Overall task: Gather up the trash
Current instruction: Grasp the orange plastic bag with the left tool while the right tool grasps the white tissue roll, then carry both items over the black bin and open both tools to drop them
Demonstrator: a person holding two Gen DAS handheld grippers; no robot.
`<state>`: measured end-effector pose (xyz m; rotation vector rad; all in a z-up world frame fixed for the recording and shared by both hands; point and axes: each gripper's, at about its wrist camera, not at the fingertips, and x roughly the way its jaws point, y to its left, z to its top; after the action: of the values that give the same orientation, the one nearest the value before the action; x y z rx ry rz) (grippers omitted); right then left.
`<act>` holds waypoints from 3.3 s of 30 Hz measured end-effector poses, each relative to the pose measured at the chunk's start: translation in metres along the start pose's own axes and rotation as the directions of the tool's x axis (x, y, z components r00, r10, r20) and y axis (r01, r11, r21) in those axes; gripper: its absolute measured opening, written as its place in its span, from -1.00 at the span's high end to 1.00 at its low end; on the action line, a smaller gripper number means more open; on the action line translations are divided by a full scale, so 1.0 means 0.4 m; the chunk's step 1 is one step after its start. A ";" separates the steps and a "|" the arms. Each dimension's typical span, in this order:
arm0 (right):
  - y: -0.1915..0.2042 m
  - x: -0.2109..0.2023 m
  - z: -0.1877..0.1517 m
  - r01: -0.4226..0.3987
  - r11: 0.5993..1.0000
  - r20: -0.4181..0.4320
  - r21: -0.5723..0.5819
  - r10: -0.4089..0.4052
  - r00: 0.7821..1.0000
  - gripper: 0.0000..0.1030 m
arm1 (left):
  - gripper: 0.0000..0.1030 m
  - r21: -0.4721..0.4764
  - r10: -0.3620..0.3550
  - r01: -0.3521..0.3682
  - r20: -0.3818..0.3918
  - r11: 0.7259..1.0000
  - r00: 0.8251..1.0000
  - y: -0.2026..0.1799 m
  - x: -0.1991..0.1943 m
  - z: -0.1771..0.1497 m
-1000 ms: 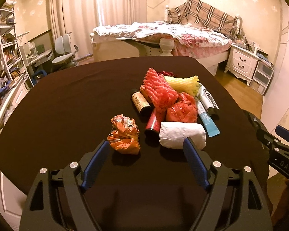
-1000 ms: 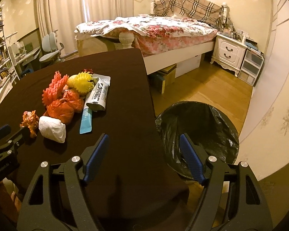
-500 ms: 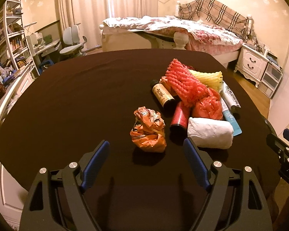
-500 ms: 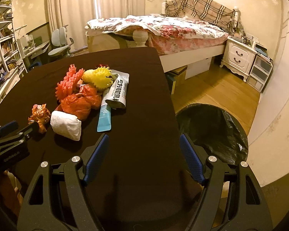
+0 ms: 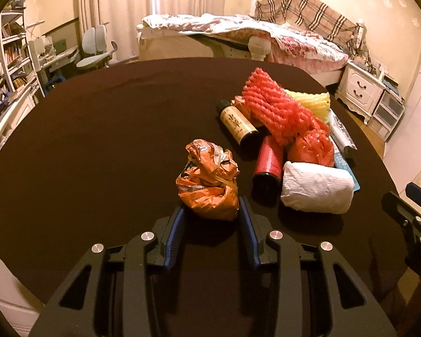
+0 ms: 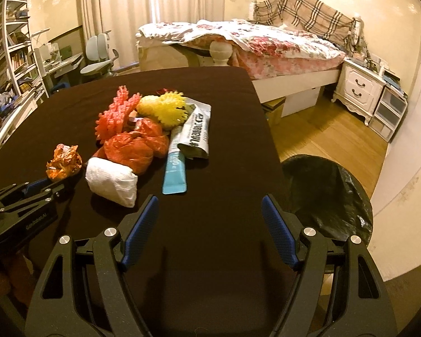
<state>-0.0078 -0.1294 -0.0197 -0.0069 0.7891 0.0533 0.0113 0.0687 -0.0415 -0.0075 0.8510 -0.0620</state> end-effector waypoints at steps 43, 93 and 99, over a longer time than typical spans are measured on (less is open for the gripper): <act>0.182 0.048 0.003 -0.189 0.972 -0.058 -0.138 0.183 0.981 0.26 | 0.21 -0.053 0.041 -0.041 0.008 0.998 0.999 0.090 -0.019 0.003; -0.446 -0.018 -0.021 0.215 0.928 0.027 0.303 -0.234 0.972 0.26 | 0.21 0.301 -0.273 0.241 0.071 0.923 0.959 -0.542 0.042 0.125; -0.487 -0.001 -0.023 0.232 0.917 0.011 0.325 -0.249 0.969 0.25 | 0.21 0.314 -0.271 0.242 0.051 0.918 0.961 -0.598 0.070 0.132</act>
<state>-0.0048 -0.3244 -0.0287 0.2065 0.7321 -0.3090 0.0571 -0.1725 -0.0199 0.1679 0.7348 -0.4380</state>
